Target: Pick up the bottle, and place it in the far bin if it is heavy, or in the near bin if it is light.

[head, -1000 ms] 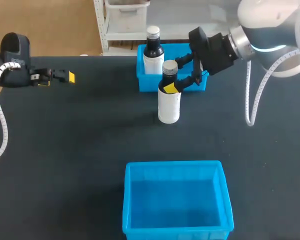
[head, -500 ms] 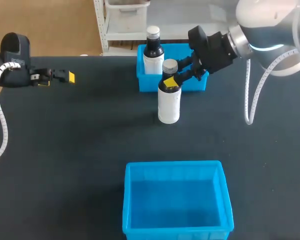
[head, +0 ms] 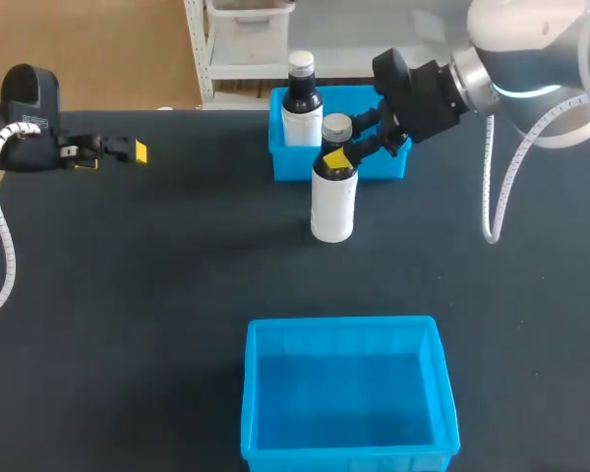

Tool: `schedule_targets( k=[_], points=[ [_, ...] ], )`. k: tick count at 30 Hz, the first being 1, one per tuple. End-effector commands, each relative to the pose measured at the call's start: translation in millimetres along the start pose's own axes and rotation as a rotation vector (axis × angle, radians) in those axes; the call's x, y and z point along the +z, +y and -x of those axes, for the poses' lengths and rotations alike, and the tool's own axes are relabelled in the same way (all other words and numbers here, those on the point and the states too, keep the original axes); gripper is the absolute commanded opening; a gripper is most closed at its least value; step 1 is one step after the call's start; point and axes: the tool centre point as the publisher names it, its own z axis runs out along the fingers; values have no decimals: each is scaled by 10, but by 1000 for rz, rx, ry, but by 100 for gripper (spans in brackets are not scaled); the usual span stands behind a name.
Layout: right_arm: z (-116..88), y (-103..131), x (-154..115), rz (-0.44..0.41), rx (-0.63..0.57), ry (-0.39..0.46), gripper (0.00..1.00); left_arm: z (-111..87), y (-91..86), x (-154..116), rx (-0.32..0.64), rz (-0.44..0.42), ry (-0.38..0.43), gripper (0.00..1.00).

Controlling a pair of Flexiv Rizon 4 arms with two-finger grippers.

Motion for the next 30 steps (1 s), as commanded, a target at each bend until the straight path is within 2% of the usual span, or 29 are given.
schedule_targets(
  k=[1,30],
  points=[
    [5,50,-59,-7,-5,-7,0,0,0,0,0,0,0,100],
    [281,18,-517,-47,-71,-1,0,0,0,0,0,0,0,100]
  ],
)
